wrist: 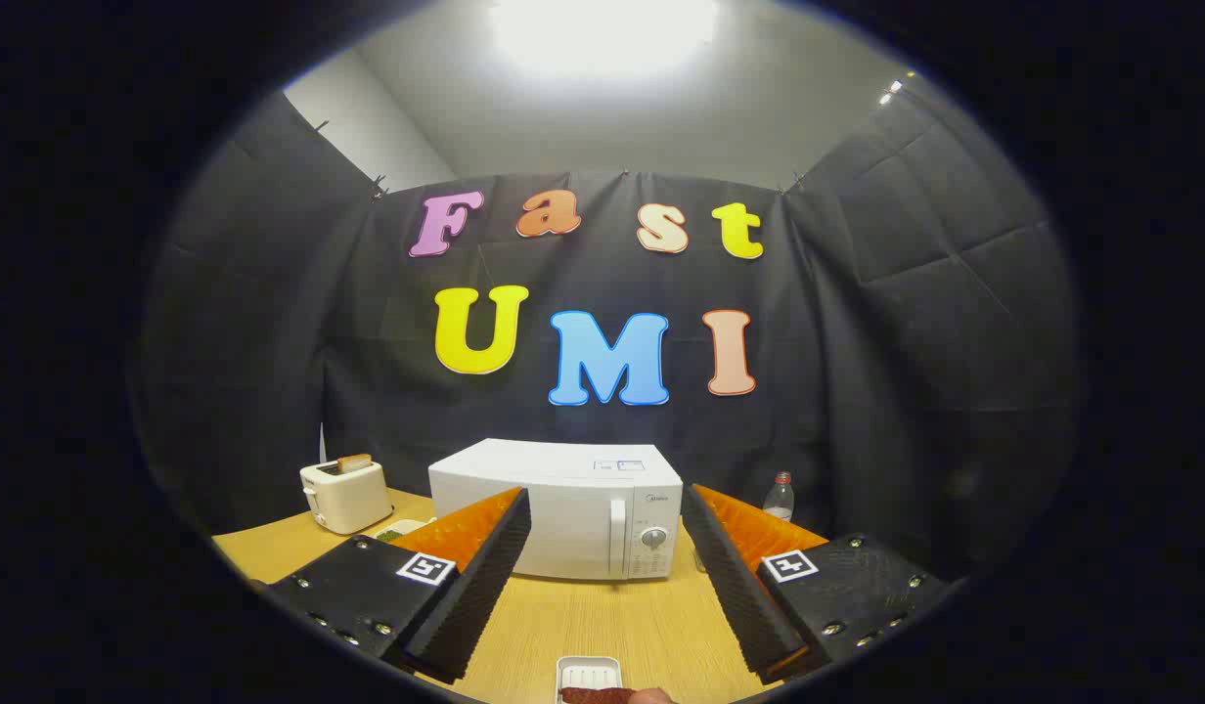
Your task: Open the microwave, put the food inside, and close the microwave door.
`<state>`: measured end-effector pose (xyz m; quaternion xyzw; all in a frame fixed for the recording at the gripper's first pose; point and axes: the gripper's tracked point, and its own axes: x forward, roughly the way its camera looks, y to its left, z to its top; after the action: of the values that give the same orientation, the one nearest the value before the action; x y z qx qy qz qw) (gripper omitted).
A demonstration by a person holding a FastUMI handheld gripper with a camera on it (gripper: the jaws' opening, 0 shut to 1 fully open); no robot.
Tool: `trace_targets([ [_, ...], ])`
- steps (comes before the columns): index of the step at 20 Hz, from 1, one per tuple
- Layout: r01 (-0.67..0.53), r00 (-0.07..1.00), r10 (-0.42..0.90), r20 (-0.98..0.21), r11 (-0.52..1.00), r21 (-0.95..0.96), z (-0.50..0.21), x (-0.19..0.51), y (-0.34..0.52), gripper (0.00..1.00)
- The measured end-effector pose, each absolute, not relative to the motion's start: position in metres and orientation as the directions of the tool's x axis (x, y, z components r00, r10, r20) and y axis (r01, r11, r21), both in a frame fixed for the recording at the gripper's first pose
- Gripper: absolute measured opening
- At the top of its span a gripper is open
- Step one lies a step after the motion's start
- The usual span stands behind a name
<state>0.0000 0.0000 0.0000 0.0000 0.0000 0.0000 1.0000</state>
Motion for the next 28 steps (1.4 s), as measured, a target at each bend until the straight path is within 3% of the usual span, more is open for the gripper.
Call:
trace_targets([
  [17, -0.016, 1.0, 0.017, 0.018, 0.999, -0.046, 0.004, -0.009, -0.001, 0.98],
  [28, 0.02, 1.0, -0.02, -0.01, 1.0, 0.003, -0.004, 0.032, -0.026, 0.98],
])
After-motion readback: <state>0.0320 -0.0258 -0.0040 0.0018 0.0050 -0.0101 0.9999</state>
